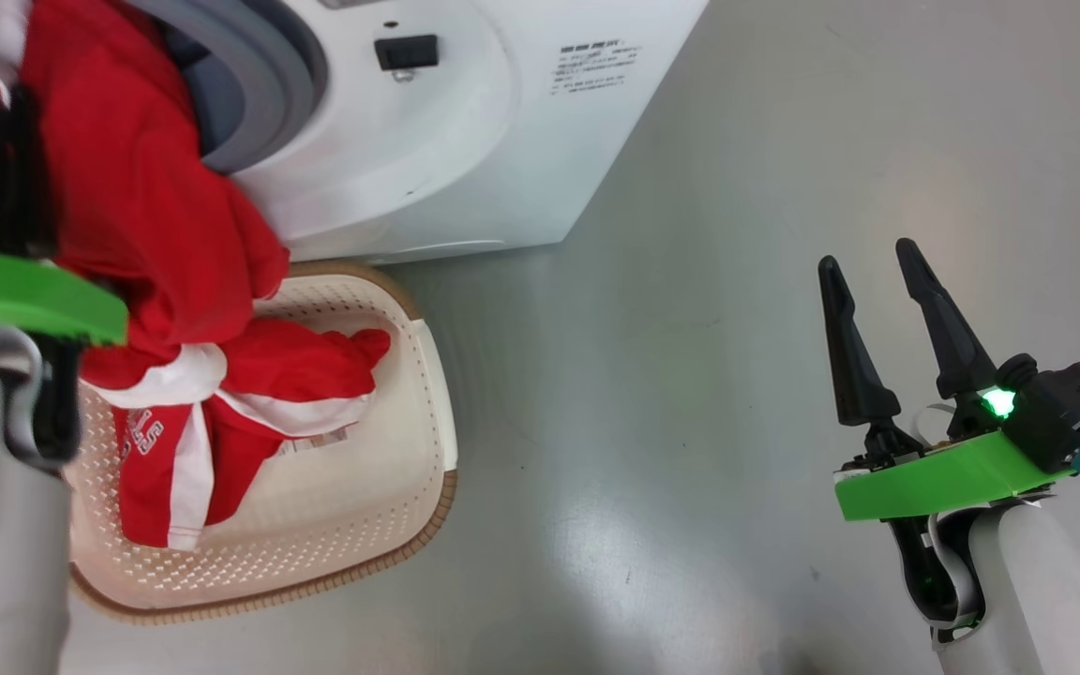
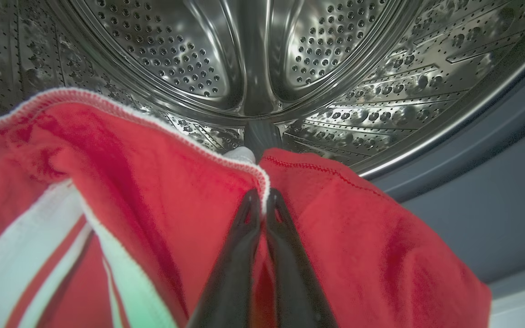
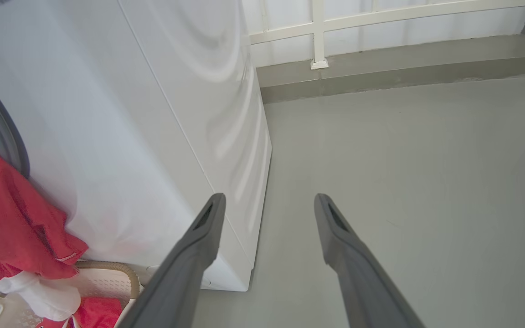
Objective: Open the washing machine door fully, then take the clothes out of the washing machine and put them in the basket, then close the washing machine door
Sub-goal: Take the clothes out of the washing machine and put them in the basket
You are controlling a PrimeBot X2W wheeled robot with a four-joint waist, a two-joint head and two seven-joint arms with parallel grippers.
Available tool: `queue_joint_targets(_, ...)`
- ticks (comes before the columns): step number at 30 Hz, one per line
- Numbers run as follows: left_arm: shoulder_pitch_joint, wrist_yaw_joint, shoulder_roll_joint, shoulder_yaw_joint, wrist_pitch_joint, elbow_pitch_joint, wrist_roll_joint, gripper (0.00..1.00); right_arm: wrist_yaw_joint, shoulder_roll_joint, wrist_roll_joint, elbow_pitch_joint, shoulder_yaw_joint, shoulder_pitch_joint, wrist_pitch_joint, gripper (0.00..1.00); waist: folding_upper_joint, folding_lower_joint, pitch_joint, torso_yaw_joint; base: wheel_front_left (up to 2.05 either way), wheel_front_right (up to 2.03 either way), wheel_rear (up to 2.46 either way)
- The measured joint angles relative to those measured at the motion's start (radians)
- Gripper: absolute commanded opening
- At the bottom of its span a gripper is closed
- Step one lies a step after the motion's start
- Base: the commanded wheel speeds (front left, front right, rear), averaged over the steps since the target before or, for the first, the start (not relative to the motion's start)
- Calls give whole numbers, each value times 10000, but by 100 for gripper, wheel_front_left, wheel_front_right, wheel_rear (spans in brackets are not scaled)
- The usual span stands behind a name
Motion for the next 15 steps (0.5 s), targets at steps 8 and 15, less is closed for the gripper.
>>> queue_joint_targets(8, 1490, 0, -424, 169, 0, -1087, 31, 0, 0, -2, -2, 56, -31, 13, 0, 100, 0, 0, -333, 192, 0, 0, 0)
queue_joint_targets(15, 2680, 0, -813, 284, 0, -1793, 96, 0, 0, -4, -12, 111, -40, 39, 0, 100, 0, 0, -594, 384, 0, 0, 0)
